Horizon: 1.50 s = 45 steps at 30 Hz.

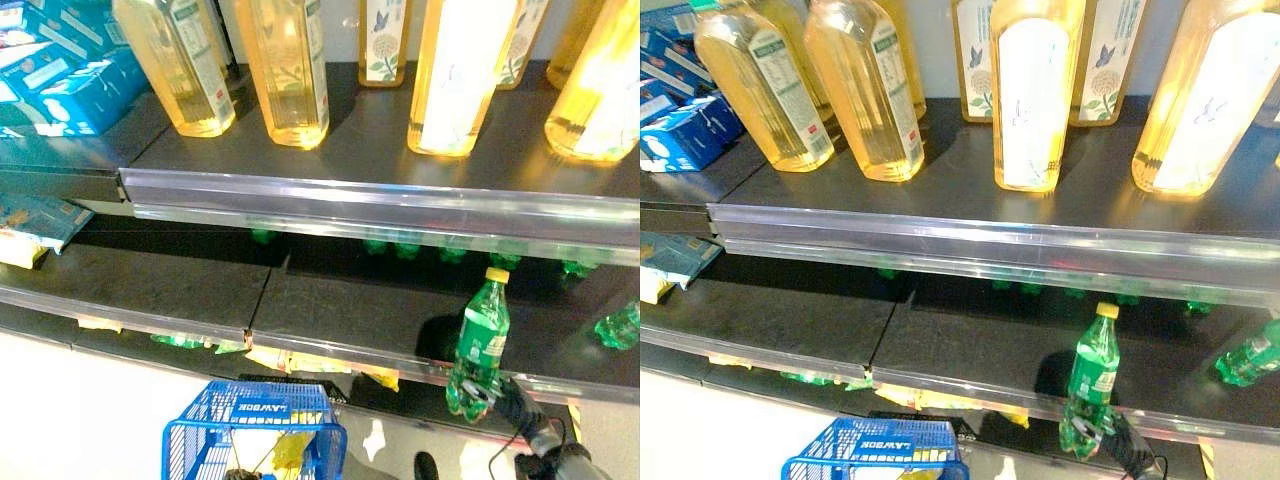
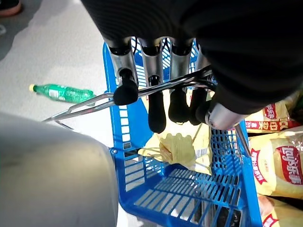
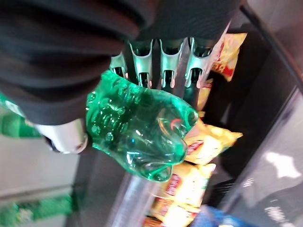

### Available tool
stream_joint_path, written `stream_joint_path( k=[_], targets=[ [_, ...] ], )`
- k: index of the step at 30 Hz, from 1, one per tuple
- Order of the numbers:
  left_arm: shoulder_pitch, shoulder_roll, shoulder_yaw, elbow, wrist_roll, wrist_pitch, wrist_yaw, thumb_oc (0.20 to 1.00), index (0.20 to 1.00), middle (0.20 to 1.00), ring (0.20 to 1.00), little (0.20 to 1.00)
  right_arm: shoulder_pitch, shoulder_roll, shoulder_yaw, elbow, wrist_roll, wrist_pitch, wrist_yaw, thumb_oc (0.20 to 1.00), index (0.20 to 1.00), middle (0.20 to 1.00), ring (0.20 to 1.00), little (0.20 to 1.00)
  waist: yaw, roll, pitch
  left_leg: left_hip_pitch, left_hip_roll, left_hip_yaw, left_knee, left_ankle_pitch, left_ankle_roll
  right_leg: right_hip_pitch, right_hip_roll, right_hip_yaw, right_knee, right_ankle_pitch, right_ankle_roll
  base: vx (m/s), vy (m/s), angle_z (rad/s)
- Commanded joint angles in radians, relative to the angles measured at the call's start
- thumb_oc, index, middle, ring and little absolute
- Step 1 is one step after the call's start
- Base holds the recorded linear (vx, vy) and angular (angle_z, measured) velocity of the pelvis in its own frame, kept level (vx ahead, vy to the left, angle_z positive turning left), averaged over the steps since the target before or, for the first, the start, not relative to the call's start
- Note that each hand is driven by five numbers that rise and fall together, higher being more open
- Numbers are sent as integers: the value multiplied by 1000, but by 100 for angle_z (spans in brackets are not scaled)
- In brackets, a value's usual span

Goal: Pick up the snacks into the basket

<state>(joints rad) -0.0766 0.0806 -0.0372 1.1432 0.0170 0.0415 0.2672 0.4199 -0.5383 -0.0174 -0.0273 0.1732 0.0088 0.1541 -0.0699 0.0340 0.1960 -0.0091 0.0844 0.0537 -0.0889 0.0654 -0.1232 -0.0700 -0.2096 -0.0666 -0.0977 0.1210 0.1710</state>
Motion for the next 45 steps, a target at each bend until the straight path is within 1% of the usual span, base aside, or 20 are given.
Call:
stream_joint_path(
  k=[1,6,8,9,10,11,12,18,19,20,21,22,25,26,29,34,42,43,44,45],
  targets=[
    [-15,39,23,103,-20,8,-11,200,200,200,200,200,-26,-68,-52,-131,-30,-72,59,200,200,200,200,200,-3,-16,-55,7,-30,9,2,-33,19,12,34,-38,17,-57,-9,0,0,0],
    [-17,62,60,118,-48,4,-20,200,200,200,200,200,30,-138,-50,-118,-75,-72,114,200,200,200,200,200,-7,-32,-85,16,-26,13,2,-39,17,23,40,-38,13,-60,-8,14,-8,0],
    [-25,71,72,114,-66,-1,-20,200,200,200,200,200,42,-177,-32,-84,-143,-71,135,200,200,200,200,200,-8,-37,-96,17,-25,15,2,-39,15,24,42,-40,12,-60,-7,17,-8,-1],
    [-36,78,74,100,-86,-6,-13,200,200,200,200,200,38,-216,4,-31,-232,-70,136,200,200,200,200,200,-9,-41,-102,18,-23,16,2,-40,14,26,43,-42,12,-60,-7,0,0,0],
    [-36,78,75,100,-86,-6,-13,200,200,200,200,200,36,-216,6,-29,-233,-71,135,200,200,200,200,200,-10,-41,-102,18,-23,15,2,-40,14,26,43,-42,12,-60,-7,0,0,0],
    [-46,81,68,85,-97,-10,-8,200,200,200,200,200,31,-234,25,-15,-288,-71,133,200,200,200,200,200,-10,-42,-105,18,-22,15,2,-41,14,28,43,-43,11,-60,-6,0,0,0],
    [-65,84,49,52,-111,-17,-1,200,200,200,200,200,6,-247,63,34,-341,-63,122,200,200,200,200,200,-9,-42,-108,18,-21,15,2,-41,15,30,44,-46,10,-60,-5,0,0,0],
    [-132,86,-39,-99,-147,-45,1,200,200,200,200,200,-81,-254,170,116,-439,-58,112,200,200,200,200,200,-13,-44,-101,10,-20,13,2,-39,16,23,42,-47,10,-57,-2,0,0,0],
    [-160,89,-87,-189,-143,-54,-3,200,200,200,200,200,-101,-263,204,126,-508,-59,118,200,200,200,200,200,-12,-44,-95,2,-19,10,2,-37,16,18,42,-48,10,-55,-1,0,0,0],
    [-160,90,-86,-190,-143,-53,-3,200,200,200,200,200,-105,-261,208,130,-509,-60,116,200,200,200,200,200,-13,-45,-95,1,-19,9,2,-37,16,17,42,-48,10,-55,-1,-44,-7,5],
    [-189,93,-129,-274,-150,-57,-14,200,200,200,200,200,-138,-263,242,155,-583,-51,115,200,200,200,200,200,-11,-44,-85,-9,-18,7,2,-33,17,8,41,-49,10,-53,0,-30,-3,6],
    [-189,94,-129,-276,-150,-56,-13,200,200,200,200,200,-140,-261,244,157,-584,-52,114,200,200,200,200,200,-11,-45,-85,-10,-18,7,2,-33,17,7,41,-49,10,-52,0,-52,-11,4],
    [-244,89,-178,-335,-149,-55,-33,200,200,200,200,200,-219,-260,312,220,-719,-46,80,200,200,200,200,200,-8,-45,-64,-28,-16,4,2,-27,18,-13,39,-48,10,-46,2,-55,-16,2],
    [-273,84,-196,-359,-152,-54,-30,200,200,200,200,200,-275,-246,356,265,-786,-39,61,200,200,200,200,200,-6,-44,-49,-39,-15,2,2,-23,19,-23,40,-45,10,-42,1,-86,-14,0],
    [-316,70,-232,-416,-157,-52,-31,200,200,200,200,200,-367,-222,412,325,-840,-15,24,200,200,200,200,200,-4,-42,-21,-60,-17,1,2,-15,18,-46,39,-42,10,-33,2,-63,-9,2],
    [-377,43,-282,-462,-171,-53,-27,200,200,200,200,200,-479,-171,489,383,-856,10,-26,200,200,200,200,200,0,-40,23,-90,-20,-5,2,0,16,-81,41,-39,13,-21,-1,-44,-5,0],
    [-438,5,-347,-451,-172,-48,0,200,200,200,200,200,-610,-100,601,471,-870,29,-79,200,200,200,200,200,5,-43,70,-125,-20,-18,2,14,15,-116,43,-38,18,-14,-6,-26,-14,1],
    [-449,-10,-374,-449,-174,-50,4,200,200,200,200,200,-662,-64,638,525,-862,39,-100,200,200,200,200,200,12,-41,85,-134,-22,-23,2,19,15,-124,43,-39,20,-11,-8,-25,-10,3],
    [-450,-9,-373,-449,-174,-50,4,200,200,200,200,200,-665,-62,640,529,-861,38,-102,200,200,200,200,200,12,-42,86,-135,-22,-23,2,19,15,-125,43,-39,20,-11,-8,-36,-21,6],
    [-458,-25,-397,-450,-184,-52,5,200,200,200,200,200,-714,-21,668,592,-841,50,-128,200,200,200,200,200,19,-39,97,-144,-23,-26,2,24,15,-131,42,-40,22,-8,-9,-13,-11,4]
  ],
)
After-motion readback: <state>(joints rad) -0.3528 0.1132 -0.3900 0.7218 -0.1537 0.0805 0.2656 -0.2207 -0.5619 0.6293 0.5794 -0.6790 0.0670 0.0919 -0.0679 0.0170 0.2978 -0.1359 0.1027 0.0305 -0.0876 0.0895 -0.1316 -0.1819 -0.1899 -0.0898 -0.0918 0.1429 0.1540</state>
